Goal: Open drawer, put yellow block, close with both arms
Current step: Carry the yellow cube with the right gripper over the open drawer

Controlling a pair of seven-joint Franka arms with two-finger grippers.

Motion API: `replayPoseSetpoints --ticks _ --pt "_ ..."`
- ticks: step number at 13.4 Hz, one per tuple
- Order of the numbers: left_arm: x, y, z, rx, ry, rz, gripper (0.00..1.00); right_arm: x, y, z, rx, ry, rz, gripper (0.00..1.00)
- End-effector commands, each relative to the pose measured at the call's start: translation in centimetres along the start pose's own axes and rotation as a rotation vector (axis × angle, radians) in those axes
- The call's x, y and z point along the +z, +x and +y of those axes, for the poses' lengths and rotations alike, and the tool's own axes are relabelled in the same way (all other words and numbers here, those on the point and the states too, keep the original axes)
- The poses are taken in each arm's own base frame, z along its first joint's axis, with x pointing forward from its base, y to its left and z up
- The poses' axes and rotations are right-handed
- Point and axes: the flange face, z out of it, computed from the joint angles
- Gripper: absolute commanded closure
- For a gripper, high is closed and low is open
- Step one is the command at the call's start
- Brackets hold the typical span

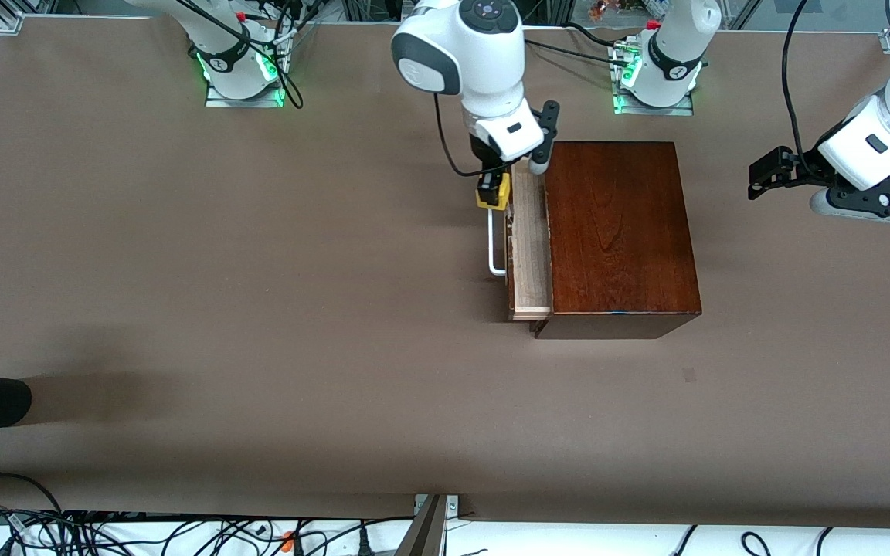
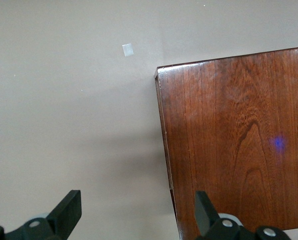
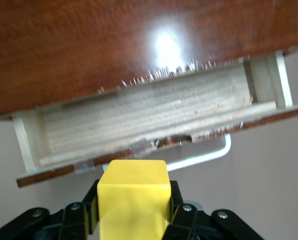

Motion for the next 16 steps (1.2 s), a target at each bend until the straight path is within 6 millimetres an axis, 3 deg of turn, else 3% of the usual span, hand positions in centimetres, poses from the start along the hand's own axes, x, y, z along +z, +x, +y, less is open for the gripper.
replayPoseSetpoints --ticks 1,5,7,11,16 --pt "-0.3 -0.3 -0.2 0.007 -0.025 0.001 0.00 -0.1 1.9 -0.2 -0.082 -0.050 -0.003 0.65" --pt "0.1 -0.3 -0.9 -0.009 -0.027 -0.011 0.00 2.1 4.3 -0.4 -0.125 -0.065 0.011 0.69" --pt "0.2 -0.2 -0.8 -0.011 -0.030 -0.012 0.00 2.1 4.8 -0.2 -0.120 -0.068 0.025 0.70" --pt "0.2 -0.2 -0.8 -0.012 -0.030 -0.014 0.00 2.2 4.9 -0.2 -0.174 -0.069 0.031 0.70" --pt "0.2 -0.2 -0.8 -0.014 -0.030 -0.015 0.00 3.1 5.0 -0.8 -0.196 -0.005 0.042 0.78"
